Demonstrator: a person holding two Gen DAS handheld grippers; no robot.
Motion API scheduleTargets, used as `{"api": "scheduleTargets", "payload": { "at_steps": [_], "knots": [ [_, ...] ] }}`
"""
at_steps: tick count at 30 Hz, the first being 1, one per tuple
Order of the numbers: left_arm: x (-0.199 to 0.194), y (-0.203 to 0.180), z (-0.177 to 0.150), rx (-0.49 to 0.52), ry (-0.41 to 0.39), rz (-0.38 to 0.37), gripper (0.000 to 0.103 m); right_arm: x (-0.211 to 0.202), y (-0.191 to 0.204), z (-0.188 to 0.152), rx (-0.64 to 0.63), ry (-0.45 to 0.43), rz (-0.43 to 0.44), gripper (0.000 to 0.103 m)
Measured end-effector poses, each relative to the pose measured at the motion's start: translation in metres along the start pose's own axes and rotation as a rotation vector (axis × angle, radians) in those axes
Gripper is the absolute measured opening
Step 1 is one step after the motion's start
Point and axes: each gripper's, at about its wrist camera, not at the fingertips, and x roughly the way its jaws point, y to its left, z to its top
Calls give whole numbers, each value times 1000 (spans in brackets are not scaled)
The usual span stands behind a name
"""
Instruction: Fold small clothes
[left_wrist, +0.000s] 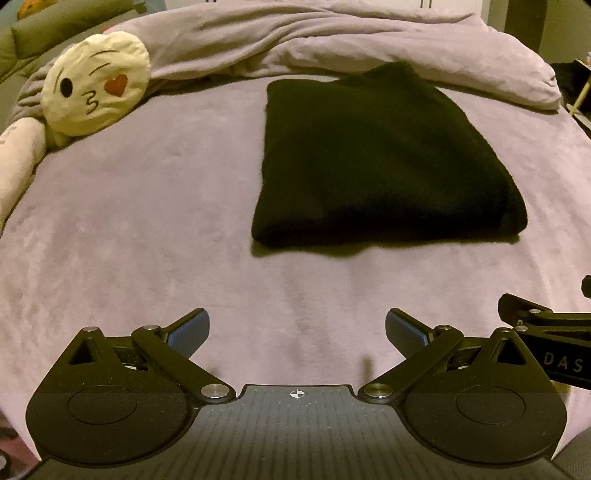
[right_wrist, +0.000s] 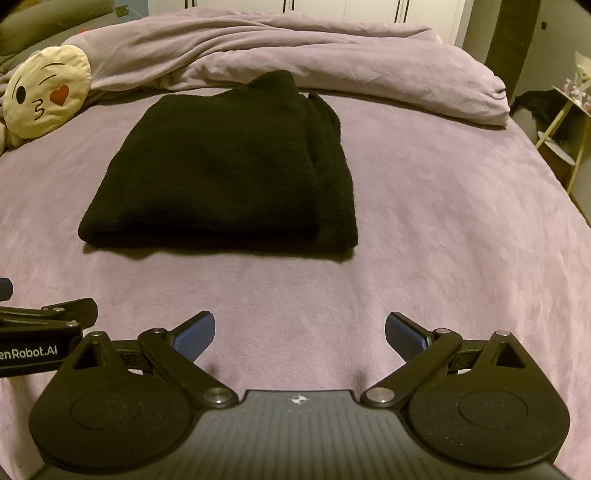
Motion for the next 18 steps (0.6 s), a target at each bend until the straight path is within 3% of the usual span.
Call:
{"api": "scheduleTargets", "payload": {
  "at_steps": [18],
  "knots": [
    [2,1,-4,27,-12,4,103,-1,4,-4,6,1,-9,99]
  ]
}}
